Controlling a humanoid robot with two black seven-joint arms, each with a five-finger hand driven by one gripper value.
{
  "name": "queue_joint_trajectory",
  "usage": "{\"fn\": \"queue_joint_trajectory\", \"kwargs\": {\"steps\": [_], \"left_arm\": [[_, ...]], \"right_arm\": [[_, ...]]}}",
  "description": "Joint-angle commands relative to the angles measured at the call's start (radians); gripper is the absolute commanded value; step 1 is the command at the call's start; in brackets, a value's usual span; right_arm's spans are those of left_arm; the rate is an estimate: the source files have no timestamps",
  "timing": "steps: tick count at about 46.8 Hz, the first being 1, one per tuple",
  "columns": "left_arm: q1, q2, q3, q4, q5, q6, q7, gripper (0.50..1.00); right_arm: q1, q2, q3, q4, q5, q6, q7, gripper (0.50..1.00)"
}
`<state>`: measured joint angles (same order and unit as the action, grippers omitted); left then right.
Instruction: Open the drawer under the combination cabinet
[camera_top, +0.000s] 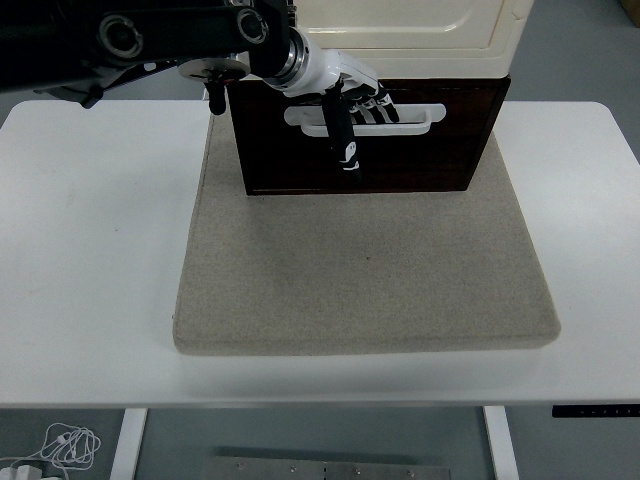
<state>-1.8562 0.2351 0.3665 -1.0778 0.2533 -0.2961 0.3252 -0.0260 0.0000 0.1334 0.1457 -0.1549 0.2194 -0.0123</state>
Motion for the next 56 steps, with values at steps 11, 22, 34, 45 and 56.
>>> {"fn": "queue_joint_trajectory", "kwargs": {"steps": [11, 22, 34, 45, 56], "left_arm": [[0.002, -0.003, -0.001, 0.01, 0.0, -0.006, 0.0, 1.0], [0.002, -0.003, -0.001, 0.009, 0.0, -0.011, 0.0, 1.0], [-0.001, -0.003, -0.003, 0.006, 0.0, -0.037, 0.0, 1.0], [-0.001, -0.002, -0.012, 0.006, 0.0, -0.078, 0.0, 1.0], [-0.005, 0.0, -0.015, 0.006, 0.0, -0.109, 0.0, 1.0]], "right_arm": [[0.0, 0.0, -0.002, 0.0, 0.0, 0.0, 0.0, 0.926], [0.0, 0.0, 0.0, 0.0, 0.0, 0.0, 0.0, 0.926], [0.0, 0.0, 0.0, 0.0, 0.0, 0.0, 0.002, 0.926], [0.0, 0.0, 0.0, 0.0, 0.0, 0.0, 0.0, 0.926], [0.0, 0.0, 0.0, 0.0, 0.0, 0.0, 0.0, 0.926]]}}
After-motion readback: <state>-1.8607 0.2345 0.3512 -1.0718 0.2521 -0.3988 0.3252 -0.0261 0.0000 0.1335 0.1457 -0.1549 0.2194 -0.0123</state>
